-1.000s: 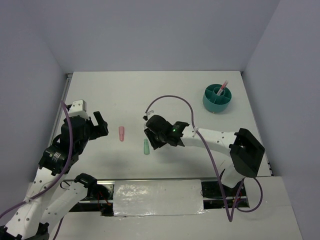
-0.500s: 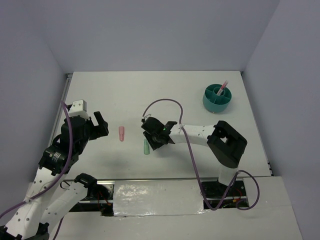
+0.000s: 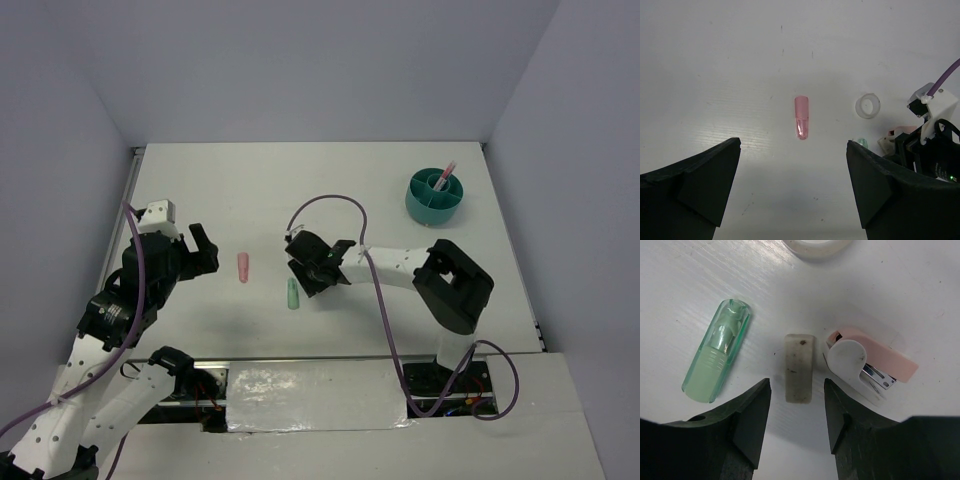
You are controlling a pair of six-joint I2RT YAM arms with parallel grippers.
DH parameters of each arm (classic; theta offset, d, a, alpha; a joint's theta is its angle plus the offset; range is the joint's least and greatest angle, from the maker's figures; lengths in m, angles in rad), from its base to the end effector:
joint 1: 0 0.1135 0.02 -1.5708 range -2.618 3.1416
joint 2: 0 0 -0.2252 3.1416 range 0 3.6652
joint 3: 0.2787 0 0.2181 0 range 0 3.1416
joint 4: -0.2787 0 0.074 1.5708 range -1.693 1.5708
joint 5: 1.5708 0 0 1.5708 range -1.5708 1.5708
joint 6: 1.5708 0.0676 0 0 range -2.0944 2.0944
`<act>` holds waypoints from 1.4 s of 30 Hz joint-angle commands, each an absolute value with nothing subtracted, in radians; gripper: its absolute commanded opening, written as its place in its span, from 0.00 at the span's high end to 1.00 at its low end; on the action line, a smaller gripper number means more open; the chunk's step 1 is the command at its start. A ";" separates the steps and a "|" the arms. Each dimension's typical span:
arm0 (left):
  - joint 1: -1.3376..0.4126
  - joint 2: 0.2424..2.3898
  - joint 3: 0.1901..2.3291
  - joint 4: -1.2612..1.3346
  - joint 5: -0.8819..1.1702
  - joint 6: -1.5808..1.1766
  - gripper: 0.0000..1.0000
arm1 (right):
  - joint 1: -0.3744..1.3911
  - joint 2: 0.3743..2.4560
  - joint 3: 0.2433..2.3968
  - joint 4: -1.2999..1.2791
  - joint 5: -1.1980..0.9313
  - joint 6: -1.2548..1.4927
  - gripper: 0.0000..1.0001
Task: Sort the stationery into containers
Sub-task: Pick up the stationery from the center of the board.
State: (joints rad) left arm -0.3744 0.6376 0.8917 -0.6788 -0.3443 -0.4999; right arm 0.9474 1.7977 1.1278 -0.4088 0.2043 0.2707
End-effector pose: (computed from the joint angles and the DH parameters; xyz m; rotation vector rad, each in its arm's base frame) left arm 0.1501 -0.0345 0.3016 -0.3430 1.9461 -0.2271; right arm 0.2088 0.2668 0.1262 -0.8059 2.4936 0.1561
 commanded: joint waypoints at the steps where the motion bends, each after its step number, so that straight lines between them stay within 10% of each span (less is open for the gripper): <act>1: -0.368 0.637 0.891 -0.637 -0.330 -0.485 0.01 | 0.939 1.819 1.157 -0.379 0.219 0.242 0.46; 19: -0.368 0.635 0.890 -0.630 -0.314 -0.479 0.01 | 0.913 1.885 1.215 -0.336 0.138 0.179 0.50; 26: -0.370 0.638 0.890 -0.629 -0.308 -0.476 0.01 | 0.913 1.878 1.220 -0.376 0.147 0.175 0.73; 29: -0.370 0.634 0.890 -0.629 -0.308 -0.476 0.01 | 0.913 1.861 1.218 -0.379 0.118 0.170 1.00; 42: -0.370 0.606 0.888 -0.630 -0.314 -0.477 0.01 | 0.569 1.569 1.422 -0.437 -0.053 0.051 1.00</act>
State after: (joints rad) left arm -0.3744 0.6193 0.8917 -0.6724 -0.3168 -0.4969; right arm 0.6819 1.6005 1.3190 -0.3916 -0.1059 0.1188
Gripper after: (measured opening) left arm 0.993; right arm 0.299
